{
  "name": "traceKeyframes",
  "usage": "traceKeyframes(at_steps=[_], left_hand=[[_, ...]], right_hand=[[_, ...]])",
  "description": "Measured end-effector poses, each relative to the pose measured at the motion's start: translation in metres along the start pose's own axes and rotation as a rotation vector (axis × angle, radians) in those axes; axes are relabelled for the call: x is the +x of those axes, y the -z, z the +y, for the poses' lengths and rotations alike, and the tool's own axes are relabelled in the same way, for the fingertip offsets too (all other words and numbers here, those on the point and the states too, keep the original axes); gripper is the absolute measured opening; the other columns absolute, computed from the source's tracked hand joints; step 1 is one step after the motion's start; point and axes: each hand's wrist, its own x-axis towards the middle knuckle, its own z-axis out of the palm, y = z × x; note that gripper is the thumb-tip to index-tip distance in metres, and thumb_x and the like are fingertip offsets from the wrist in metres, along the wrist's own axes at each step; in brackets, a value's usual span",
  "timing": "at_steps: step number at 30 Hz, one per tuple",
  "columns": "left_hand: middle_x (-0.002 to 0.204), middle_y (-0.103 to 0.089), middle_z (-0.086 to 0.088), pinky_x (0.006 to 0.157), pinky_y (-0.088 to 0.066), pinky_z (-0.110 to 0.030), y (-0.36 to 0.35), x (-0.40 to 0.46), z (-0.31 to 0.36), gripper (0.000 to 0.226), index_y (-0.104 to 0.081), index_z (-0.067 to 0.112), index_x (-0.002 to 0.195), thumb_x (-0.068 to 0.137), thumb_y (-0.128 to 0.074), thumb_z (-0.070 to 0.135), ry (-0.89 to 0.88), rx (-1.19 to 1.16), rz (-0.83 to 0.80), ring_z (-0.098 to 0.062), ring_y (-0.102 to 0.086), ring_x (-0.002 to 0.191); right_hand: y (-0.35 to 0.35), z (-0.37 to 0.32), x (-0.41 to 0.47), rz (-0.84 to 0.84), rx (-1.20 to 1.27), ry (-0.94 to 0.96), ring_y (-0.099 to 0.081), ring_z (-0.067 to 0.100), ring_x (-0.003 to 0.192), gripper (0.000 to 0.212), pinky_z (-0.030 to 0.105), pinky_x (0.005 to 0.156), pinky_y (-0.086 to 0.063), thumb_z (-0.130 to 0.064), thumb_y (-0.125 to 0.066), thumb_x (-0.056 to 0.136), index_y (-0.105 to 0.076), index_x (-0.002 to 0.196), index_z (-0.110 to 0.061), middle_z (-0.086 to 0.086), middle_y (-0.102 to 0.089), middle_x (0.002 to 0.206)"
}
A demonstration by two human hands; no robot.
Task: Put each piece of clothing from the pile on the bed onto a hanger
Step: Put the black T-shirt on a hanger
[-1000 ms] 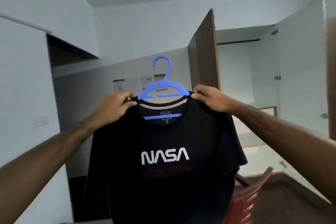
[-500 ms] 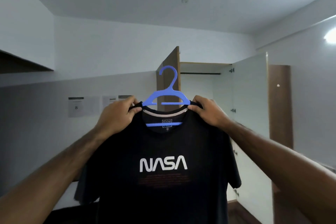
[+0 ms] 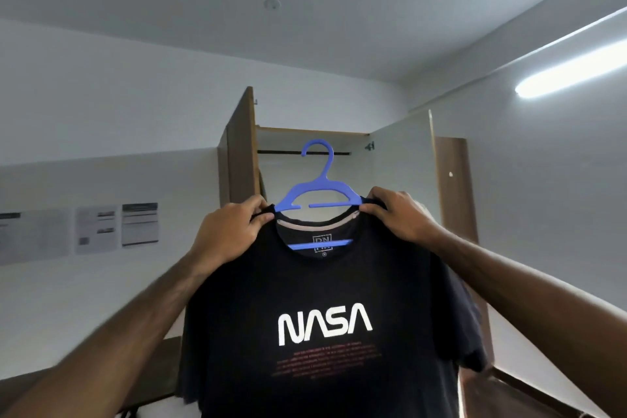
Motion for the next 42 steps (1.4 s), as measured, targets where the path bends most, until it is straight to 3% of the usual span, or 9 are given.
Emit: traceKeyframes(at_steps=[10,19,27,33,38,42], left_hand=[[0.088,-0.065,0.01,0.063,-0.044,-0.031,-0.209,0.131,0.011,0.023,-0.056,0.027,0.109,0.102,-0.046,0.047,-0.044,0.044,0.024,-0.014,-0.062,0.079],[0.079,-0.059,0.012,0.059,-0.039,-0.031,-0.373,0.26,0.008,0.024,-0.053,0.026,0.107,0.102,-0.043,0.048,0.09,0.199,0.026,-0.014,-0.054,0.07],[0.072,-0.061,0.008,0.064,-0.048,-0.035,-0.472,0.333,-0.056,0.029,-0.053,0.028,0.097,0.099,-0.044,0.056,0.181,0.353,0.038,-0.021,-0.06,0.073],[0.077,-0.064,0.007,0.069,-0.049,-0.036,-0.546,0.39,-0.13,0.034,-0.051,0.03,0.096,0.097,-0.041,0.062,0.205,0.436,0.048,-0.021,-0.061,0.076],[0.071,-0.059,0.007,0.066,-0.046,-0.036,-0.595,0.45,-0.195,0.025,-0.05,0.03,0.097,0.101,-0.038,0.051,0.224,0.484,0.082,-0.019,-0.058,0.072],[0.08,-0.063,0.007,0.072,-0.049,-0.038,-0.633,0.489,-0.243,0.025,-0.05,0.028,0.101,0.104,-0.036,0.048,0.272,0.547,-0.005,-0.021,-0.06,0.078]], right_hand=[[-0.078,0.199,0.129,0.058,-0.054,0.026,-0.058,0.02,0.088,0.026,0.038,0.072,-0.04,-0.057,-0.047,0.099,-0.054,0.094,-0.032,-0.006,-0.066,0.097],[-0.169,0.371,0.302,0.011,0.07,0.114,-0.059,0.022,0.089,0.027,0.037,0.07,-0.041,-0.056,-0.049,0.098,-0.056,0.094,-0.03,-0.008,-0.064,0.093],[-0.285,0.443,0.429,-0.034,0.216,0.215,-0.059,0.022,0.087,0.023,0.037,0.072,-0.046,-0.05,-0.053,0.099,-0.057,0.093,-0.028,-0.005,-0.064,0.092],[-0.385,0.476,0.533,-0.015,0.237,0.26,-0.057,0.023,0.087,0.024,0.036,0.07,-0.041,-0.05,-0.05,0.1,-0.054,0.093,-0.028,-0.005,-0.063,0.091],[-0.457,0.49,0.634,0.021,0.304,0.295,-0.059,0.022,0.084,0.023,0.037,0.07,-0.047,-0.048,-0.051,0.1,-0.054,0.09,-0.028,-0.006,-0.063,0.087],[-0.53,0.507,0.702,0.02,0.361,0.312,-0.059,0.02,0.08,0.025,0.036,0.066,-0.044,-0.049,-0.052,0.099,-0.053,0.087,-0.028,-0.011,-0.061,0.081]])
